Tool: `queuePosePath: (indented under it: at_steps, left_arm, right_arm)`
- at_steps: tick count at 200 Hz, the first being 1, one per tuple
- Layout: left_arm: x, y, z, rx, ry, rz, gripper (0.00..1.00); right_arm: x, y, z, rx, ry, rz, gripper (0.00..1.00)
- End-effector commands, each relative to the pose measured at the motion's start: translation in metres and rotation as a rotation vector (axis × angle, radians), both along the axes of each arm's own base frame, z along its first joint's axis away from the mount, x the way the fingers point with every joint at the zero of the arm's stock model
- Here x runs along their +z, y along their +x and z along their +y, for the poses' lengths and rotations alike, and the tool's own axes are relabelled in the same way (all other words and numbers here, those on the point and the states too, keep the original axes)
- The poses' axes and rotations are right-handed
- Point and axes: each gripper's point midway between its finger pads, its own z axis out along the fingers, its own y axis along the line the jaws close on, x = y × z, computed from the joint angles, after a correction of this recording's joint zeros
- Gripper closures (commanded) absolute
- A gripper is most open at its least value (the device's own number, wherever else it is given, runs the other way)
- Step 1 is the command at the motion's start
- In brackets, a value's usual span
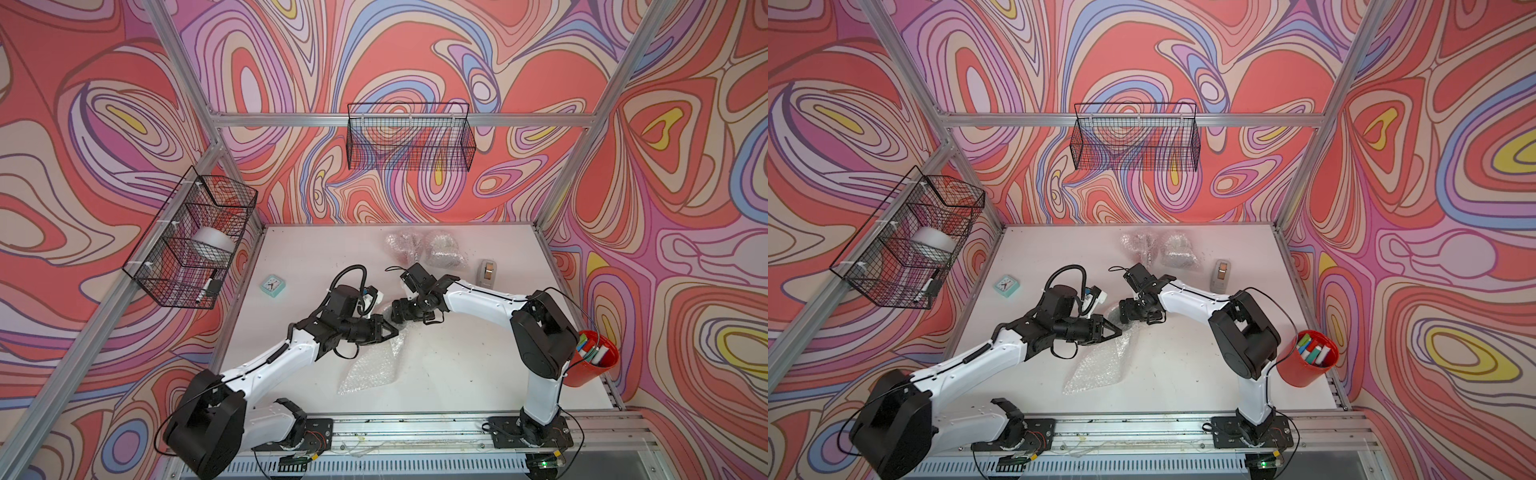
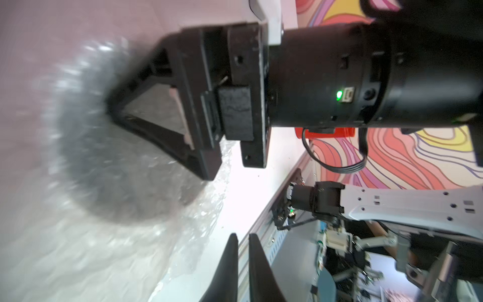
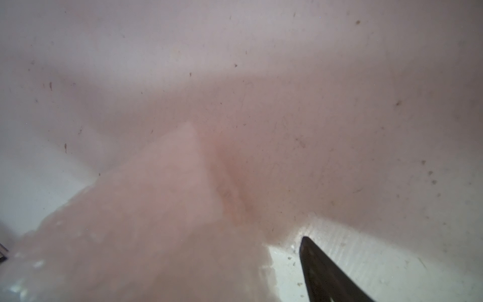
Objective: Wrap mugs in bubble wrap
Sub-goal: Wrap the mug in bubble wrap.
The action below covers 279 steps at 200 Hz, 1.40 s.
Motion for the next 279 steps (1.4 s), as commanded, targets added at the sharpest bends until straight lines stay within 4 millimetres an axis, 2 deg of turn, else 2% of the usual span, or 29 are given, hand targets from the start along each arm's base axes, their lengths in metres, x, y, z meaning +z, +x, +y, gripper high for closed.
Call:
queuePosePath:
  at_steps: [1, 15, 23, 40, 67, 90, 122, 149, 152, 160, 218, 256, 270, 279]
  left_arm:
    - [-0.027, -0.004, 0.074, 0.272, 0.330, 0.023, 0.89]
    - [-0.037, -0.015, 0.120, 0.436, 0.496, 0.054, 0.82]
    - [-0.044, -0.024, 0.140, 0.500, 0.566, 0.088, 0.76]
    - [-0.060, -0.040, 0.154, 0.522, 0.644, 0.171, 0.63]
    - [-0.085, -0.055, 0.155, 0.501, 0.701, 0.291, 0.56]
    - [-0.095, -0.058, 0.152, 0.485, 0.705, 0.327, 0.53]
    - [-0.108, -0.065, 0.136, 0.436, 0.636, 0.376, 0.52]
    - [-0.118, -0.076, 0.136, 0.419, 0.637, 0.421, 0.51]
    - [-0.127, -0.085, 0.141, 0.413, 0.659, 0.447, 0.51]
    - [-0.132, -0.089, 0.141, 0.409, 0.665, 0.460, 0.51]
    - [-0.147, -0.095, 0.128, 0.389, 0.634, 0.486, 0.50]
    - [-0.155, -0.101, 0.120, 0.373, 0.644, 0.495, 0.56]
    - [-0.157, -0.102, 0.118, 0.372, 0.641, 0.498, 0.62]
    - [-0.157, -0.102, 0.116, 0.372, 0.639, 0.498, 0.69]
  right_arm:
    - [-0.023, -0.012, -0.018, 0.010, -0.112, 0.051, 0.19]
    - [-0.021, -0.011, -0.019, 0.009, -0.116, 0.044, 0.19]
    - [-0.022, -0.011, -0.020, 0.008, -0.122, 0.043, 0.19]
    - [-0.021, -0.010, -0.021, 0.009, -0.132, 0.039, 0.19]
    - [-0.024, -0.010, -0.029, 0.008, -0.174, 0.035, 0.20]
    - [-0.026, -0.011, -0.031, 0.009, -0.189, 0.041, 0.20]
    - [-0.025, -0.011, -0.029, 0.008, -0.176, 0.042, 0.20]
    - [-0.023, -0.010, -0.028, 0.005, -0.169, 0.039, 0.20]
    - [-0.023, -0.010, -0.027, 0.005, -0.168, 0.040, 0.20]
    - [-0.023, -0.009, -0.027, 0.003, -0.164, 0.038, 0.20]
    - [-0.025, -0.012, -0.027, 0.001, -0.158, 0.048, 0.20]
    - [-0.025, -0.012, -0.027, 0.002, -0.159, 0.046, 0.20]
    - [-0.025, -0.012, -0.027, 0.001, -0.159, 0.049, 0.20]
    - [-0.026, -0.012, -0.027, 0.001, -0.158, 0.050, 0.20]
